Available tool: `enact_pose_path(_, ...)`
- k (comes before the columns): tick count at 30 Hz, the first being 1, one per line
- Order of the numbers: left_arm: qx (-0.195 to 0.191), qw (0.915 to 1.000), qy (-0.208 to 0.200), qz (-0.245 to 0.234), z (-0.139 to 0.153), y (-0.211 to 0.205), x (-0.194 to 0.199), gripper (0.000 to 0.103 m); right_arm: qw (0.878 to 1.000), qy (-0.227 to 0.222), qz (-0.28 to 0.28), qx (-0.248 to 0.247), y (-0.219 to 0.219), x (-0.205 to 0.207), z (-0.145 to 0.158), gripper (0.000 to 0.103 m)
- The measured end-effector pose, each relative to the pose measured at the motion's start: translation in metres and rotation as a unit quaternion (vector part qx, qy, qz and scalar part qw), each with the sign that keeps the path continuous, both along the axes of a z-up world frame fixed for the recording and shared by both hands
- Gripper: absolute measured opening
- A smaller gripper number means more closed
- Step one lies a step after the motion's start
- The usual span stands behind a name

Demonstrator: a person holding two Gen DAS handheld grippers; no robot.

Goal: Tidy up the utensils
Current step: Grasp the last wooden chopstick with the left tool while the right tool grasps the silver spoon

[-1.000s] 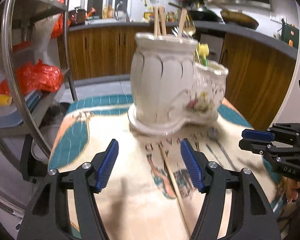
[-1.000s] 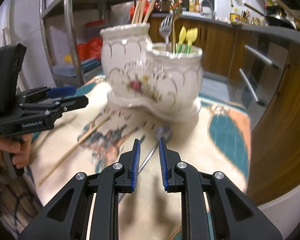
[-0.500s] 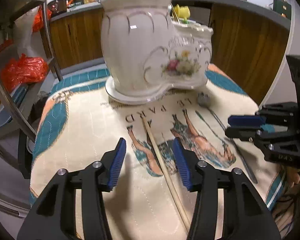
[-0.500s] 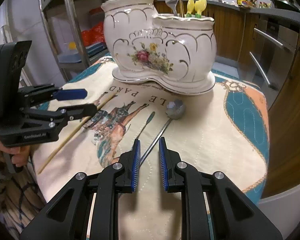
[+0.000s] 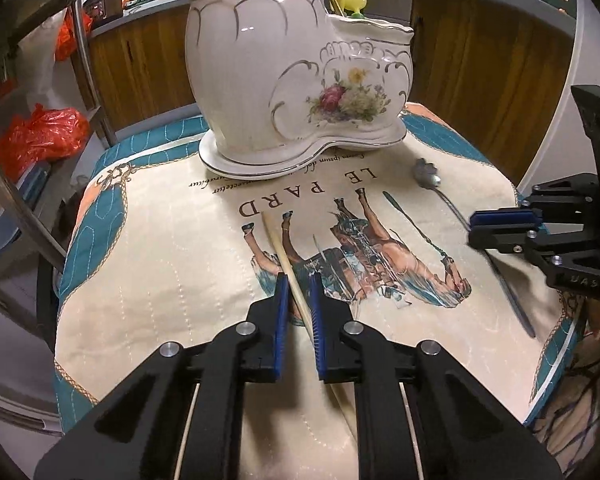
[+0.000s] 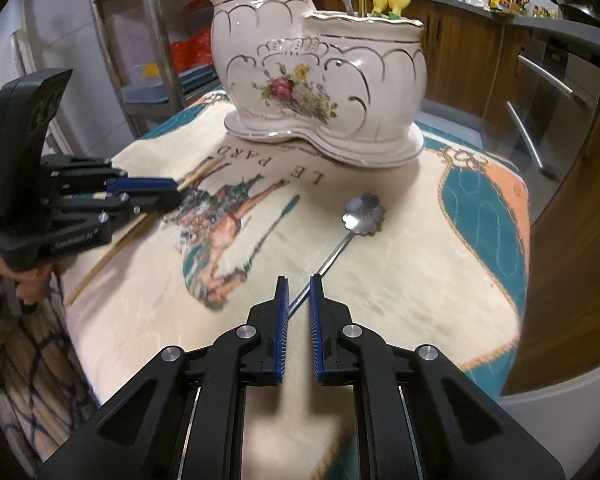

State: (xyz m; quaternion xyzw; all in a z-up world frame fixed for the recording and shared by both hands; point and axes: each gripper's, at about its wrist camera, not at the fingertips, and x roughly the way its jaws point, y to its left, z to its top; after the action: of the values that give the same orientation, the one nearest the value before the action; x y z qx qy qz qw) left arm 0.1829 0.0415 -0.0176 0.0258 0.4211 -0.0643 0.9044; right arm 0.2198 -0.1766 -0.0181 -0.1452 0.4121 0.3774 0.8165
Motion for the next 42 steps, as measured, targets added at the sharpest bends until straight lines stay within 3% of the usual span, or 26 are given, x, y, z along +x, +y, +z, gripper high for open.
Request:
enact_pose_path(2, 0.003, 1.0000, 0.001, 0.000, 0.001, -0.001, 0.000, 0.011, 1.000, 0.005, -0.002, -0.011, -0.005, 0.000, 0.001, 0.012)
enact_pose_path(6, 0.006, 1.0000, 0.002, 0.002, 0.002, -0.003, -0.001, 0.012, 0.999, 0.015, -0.025, -0.023, -0.013, 0.002, 0.002, 0.022)
enact_pose_path(18, 0.033, 0.9992, 0.022, -0.008, 0.004, -0.006, -0.012, 0.018, 0.997, 0.046, -0.050, -0.026, -0.008, 0.021, 0.002, 0.023)
enact_pose_path(27, 0.034, 0.9987, 0.033, -0.019, 0.004, -0.004, -0.017, 0.019, 0.996, 0.015, 0.040, -0.084, 0.007, 0.003, 0.005, 0.004)
enact_pose_path(30, 0.035, 0.9983, 0.040, -0.023, 0.004, -0.004, -0.015, 0.019, 0.993, 0.015, 0.058, -0.104, 0.005, -0.003, 0.006, 0.004)
enact_pose_path(35, 0.042, 0.9965, 0.065, -0.031, 0.006, -0.006, -0.005, 0.019, 0.989, 0.035, 0.048, -0.136, 0.006, 0.001, 0.008, 0.006)
enact_pose_path(37, 0.045, 0.9952, 0.079, -0.035, 0.007, -0.006, 0.000, 0.019, 0.986, 0.047, 0.043, -0.157, 0.012, 0.006, 0.009, 0.011)
enact_pose_path(42, 0.039, 0.9864, 0.147, -0.063, 0.011, -0.002, 0.019, 0.019, 0.969, 0.069, 0.052, -0.231, 0.032, 0.013, 0.009, 0.015)
